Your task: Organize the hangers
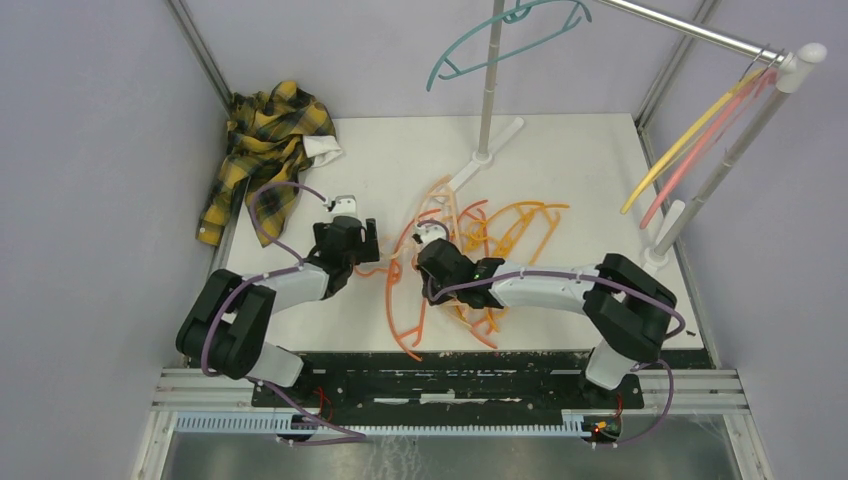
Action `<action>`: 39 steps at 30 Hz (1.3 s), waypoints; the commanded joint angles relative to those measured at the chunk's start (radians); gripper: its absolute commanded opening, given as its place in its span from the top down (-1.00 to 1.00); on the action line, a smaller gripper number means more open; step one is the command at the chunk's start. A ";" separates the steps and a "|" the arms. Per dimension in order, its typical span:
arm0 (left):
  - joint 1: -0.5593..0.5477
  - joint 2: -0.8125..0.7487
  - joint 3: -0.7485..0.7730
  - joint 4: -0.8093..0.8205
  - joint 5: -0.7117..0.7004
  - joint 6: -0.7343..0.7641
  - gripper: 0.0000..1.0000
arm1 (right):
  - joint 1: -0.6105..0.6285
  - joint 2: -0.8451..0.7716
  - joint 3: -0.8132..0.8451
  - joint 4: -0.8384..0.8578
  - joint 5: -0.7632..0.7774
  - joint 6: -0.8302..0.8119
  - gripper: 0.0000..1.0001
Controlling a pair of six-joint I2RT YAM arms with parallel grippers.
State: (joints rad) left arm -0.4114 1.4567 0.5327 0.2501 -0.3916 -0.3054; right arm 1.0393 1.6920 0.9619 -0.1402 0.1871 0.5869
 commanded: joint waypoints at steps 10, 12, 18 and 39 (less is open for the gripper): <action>0.018 -0.110 -0.036 0.081 -0.052 -0.078 -0.98 | 0.005 -0.400 -0.090 0.000 0.265 0.059 0.99; 0.019 -0.108 -0.035 0.079 -0.049 -0.078 -0.99 | 0.005 -0.469 -0.116 -0.010 0.355 0.070 0.99; 0.021 -0.104 -0.031 0.077 -0.040 -0.075 -0.98 | 0.002 -0.626 -0.124 0.029 0.581 0.054 0.99; 0.022 -0.099 -0.031 0.077 -0.040 -0.077 -0.98 | -0.255 -0.506 0.087 0.562 0.487 0.106 0.99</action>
State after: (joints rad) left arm -0.3939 1.3701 0.5007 0.2794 -0.4168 -0.3439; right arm 0.8093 1.1744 0.9520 0.2768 0.7040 0.6853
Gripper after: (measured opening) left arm 0.992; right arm 0.050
